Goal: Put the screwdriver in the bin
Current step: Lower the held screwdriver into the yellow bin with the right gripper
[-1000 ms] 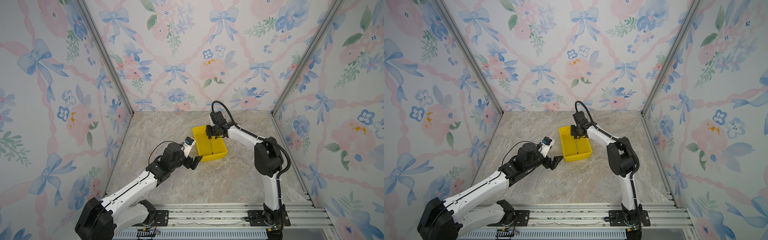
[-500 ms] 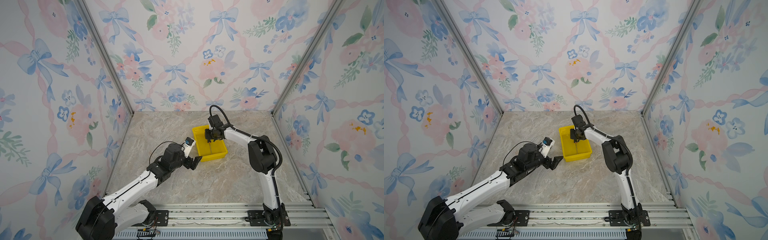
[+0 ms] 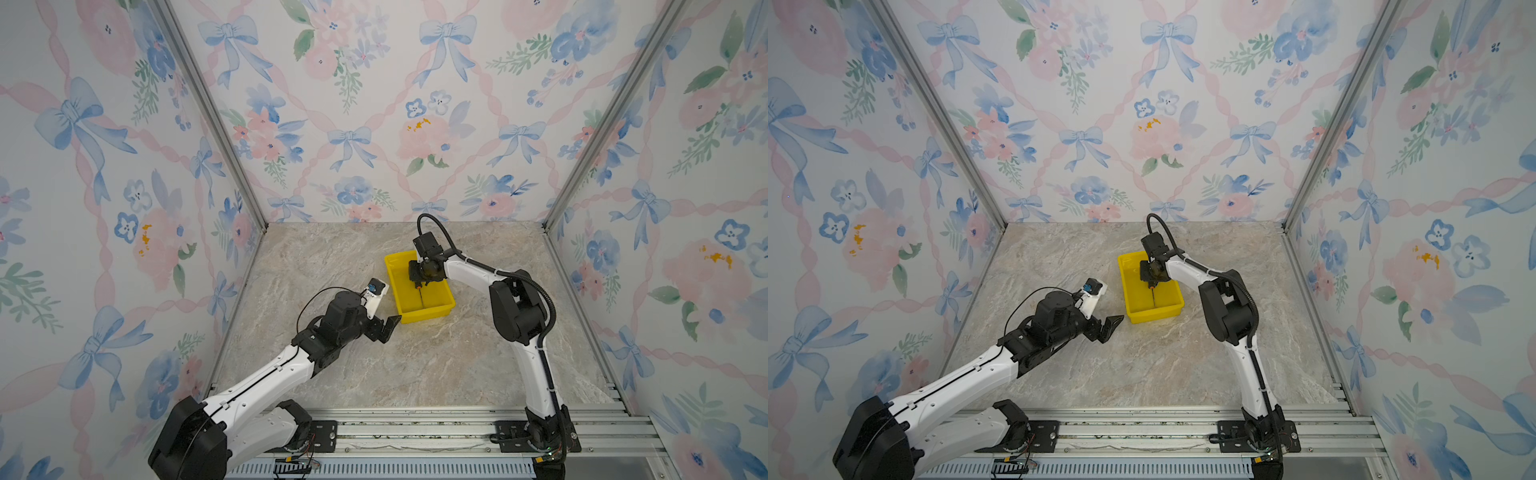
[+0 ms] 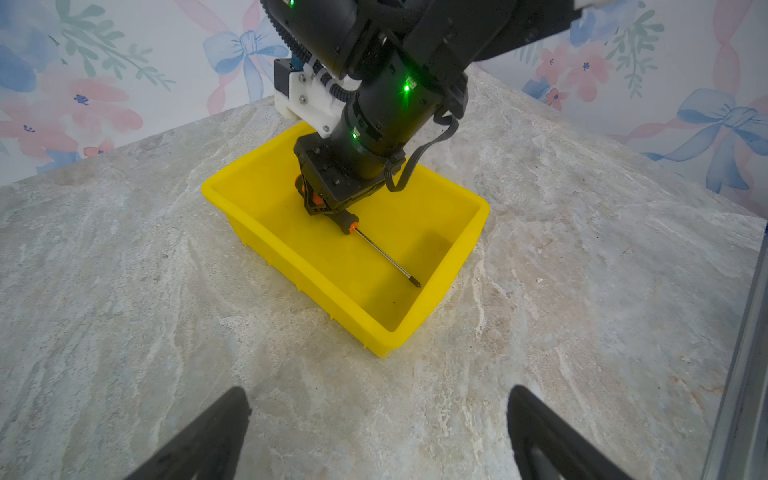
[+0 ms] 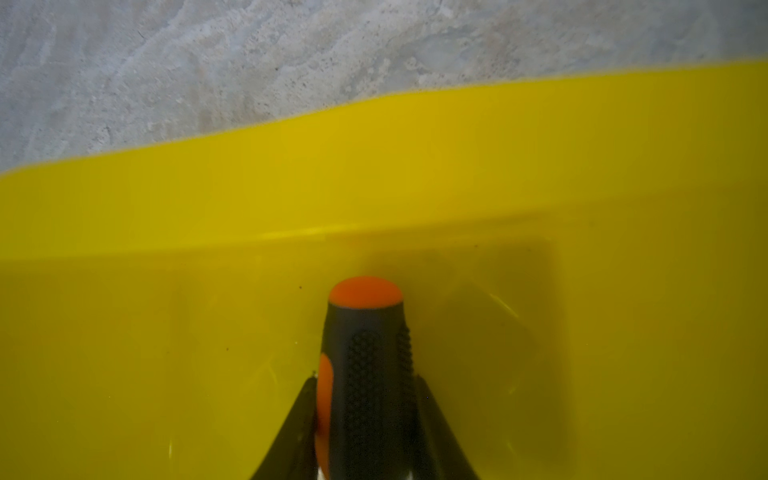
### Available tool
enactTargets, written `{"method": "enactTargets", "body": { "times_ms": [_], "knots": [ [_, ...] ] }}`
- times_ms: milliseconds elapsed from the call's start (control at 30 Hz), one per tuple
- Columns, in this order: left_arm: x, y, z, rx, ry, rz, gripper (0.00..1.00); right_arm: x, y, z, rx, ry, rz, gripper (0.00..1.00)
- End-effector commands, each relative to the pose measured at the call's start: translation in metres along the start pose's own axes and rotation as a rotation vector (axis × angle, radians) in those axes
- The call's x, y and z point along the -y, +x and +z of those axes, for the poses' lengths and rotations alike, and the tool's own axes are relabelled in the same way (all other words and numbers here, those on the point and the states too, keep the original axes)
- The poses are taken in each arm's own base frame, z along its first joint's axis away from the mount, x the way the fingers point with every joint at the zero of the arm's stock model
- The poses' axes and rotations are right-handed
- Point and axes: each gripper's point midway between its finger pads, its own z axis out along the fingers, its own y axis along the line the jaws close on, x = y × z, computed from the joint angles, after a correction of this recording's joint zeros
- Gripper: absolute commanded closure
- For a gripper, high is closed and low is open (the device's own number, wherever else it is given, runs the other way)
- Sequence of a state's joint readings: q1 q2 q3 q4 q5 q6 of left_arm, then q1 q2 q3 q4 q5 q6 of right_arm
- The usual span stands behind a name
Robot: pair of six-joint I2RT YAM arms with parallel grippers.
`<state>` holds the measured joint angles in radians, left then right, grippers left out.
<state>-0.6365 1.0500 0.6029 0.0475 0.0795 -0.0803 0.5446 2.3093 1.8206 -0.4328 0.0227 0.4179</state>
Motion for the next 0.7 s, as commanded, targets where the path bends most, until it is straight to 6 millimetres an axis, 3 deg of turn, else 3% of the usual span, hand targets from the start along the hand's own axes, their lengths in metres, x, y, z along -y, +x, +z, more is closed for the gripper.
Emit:
{"method": "enactTargets", "body": {
  "times_ms": [0, 167, 400, 667],
  "knots": [
    [-0.003, 0.003, -0.003, 0.008, -0.015, -0.013, 0.02, 0.001, 0.008, 0.006, -0.035, 0.048, -0.024, 0.97],
    [-0.005, 0.005, -0.004, 0.011, -0.024, -0.021, 0.02, 0.002, 0.013, 0.009, -0.046, 0.070, -0.021, 0.90],
    [-0.007, 0.007, -0.005, 0.010, -0.032, -0.025, 0.02, 0.004, 0.016, 0.005, -0.049, 0.111, -0.044, 0.70],
    [-0.008, 0.006, -0.005, 0.014, -0.040, -0.028, 0.02, -0.001, 0.012, -0.003, -0.026, 0.105, -0.067, 0.59]
  ]
}}
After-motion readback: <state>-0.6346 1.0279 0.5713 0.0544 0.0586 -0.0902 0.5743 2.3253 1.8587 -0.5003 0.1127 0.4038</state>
